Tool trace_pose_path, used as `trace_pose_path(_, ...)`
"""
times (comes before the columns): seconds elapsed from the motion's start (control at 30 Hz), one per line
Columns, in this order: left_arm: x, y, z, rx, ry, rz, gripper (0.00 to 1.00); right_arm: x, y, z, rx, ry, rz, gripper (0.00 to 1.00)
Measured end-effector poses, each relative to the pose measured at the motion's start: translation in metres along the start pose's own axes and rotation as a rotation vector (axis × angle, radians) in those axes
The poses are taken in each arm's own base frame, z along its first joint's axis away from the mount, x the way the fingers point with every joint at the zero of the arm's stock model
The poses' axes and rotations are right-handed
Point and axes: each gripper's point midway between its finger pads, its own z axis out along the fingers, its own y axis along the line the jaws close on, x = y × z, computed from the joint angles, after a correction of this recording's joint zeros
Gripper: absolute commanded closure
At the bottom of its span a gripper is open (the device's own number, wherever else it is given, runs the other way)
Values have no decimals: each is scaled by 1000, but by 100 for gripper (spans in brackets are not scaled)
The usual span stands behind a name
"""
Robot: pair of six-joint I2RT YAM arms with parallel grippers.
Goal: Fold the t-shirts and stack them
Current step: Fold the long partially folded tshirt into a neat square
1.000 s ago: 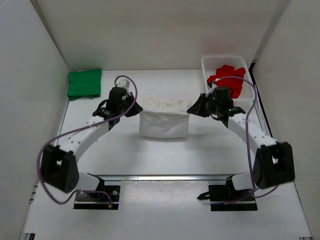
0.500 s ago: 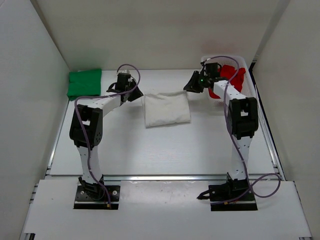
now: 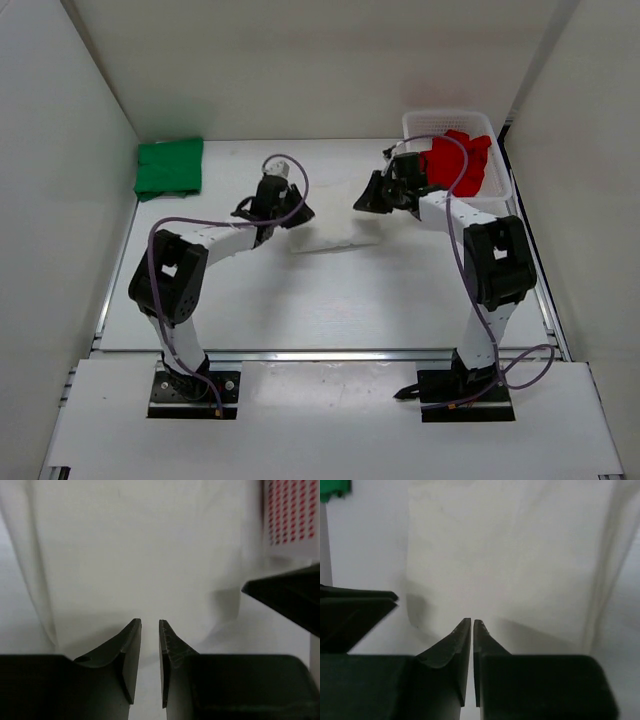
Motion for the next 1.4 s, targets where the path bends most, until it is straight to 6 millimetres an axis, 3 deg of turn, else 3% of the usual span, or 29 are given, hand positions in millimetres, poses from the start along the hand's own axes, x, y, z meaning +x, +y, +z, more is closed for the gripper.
trace_pose_path(0.1,59,6,1,12,103,0,71,39,-1,11,-23,65,10,100)
trace_pose_path(0.2,105,45,-6,-59,189,-42,72,83,-32,17,12,134,77,100)
trace_pose_path(0.27,108,49,-12,-33,169,-75,73,111,-46,15,4,164,138,99)
trace_pose_path(0.37,117,57,-29,-19,149,-102,77,120,-44,3,-24,130,152,100)
trace_pose_path(0.53,149,65,-76,-1,157,-109,77,157,-36,-23,-44,144,146,100)
trace_pose_path(0.6,160,70,-95,0,169,-107,70,166,-32,-32,-48,152,135,87)
trace_pose_path(0.67,158,73,-111,-4,152,-105,64,169,-27,-40,-55,158,120,78)
trace_pose_path(0.73,143,65,-120,19,103,-96,54,163,-23,-48,-63,146,102,71)
trace_pose_path(0.77,134,61,-123,33,72,-92,54,158,-20,-52,-68,134,88,72)
trace_pose_path(0.83,114,54,-126,49,26,-95,55,143,-16,-56,-76,108,59,84)
trace_pose_path(1.0,69,41,-106,44,-37,-92,54,82,-13,-47,-103,19,35,100)
trace_pose_path(1.13,39,6,-58,74,-25,-58,54,40,-29,-18,-88,-7,57,100)
trace_pose_path(1.27,20,-13,1,88,-11,-34,55,35,-54,11,-43,23,90,100)
trace_pose_path(1.33,24,-4,22,66,18,-37,55,44,-66,20,-13,58,109,100)
trace_pose_path(1.4,36,17,39,26,62,-53,56,48,-73,26,7,78,110,100)
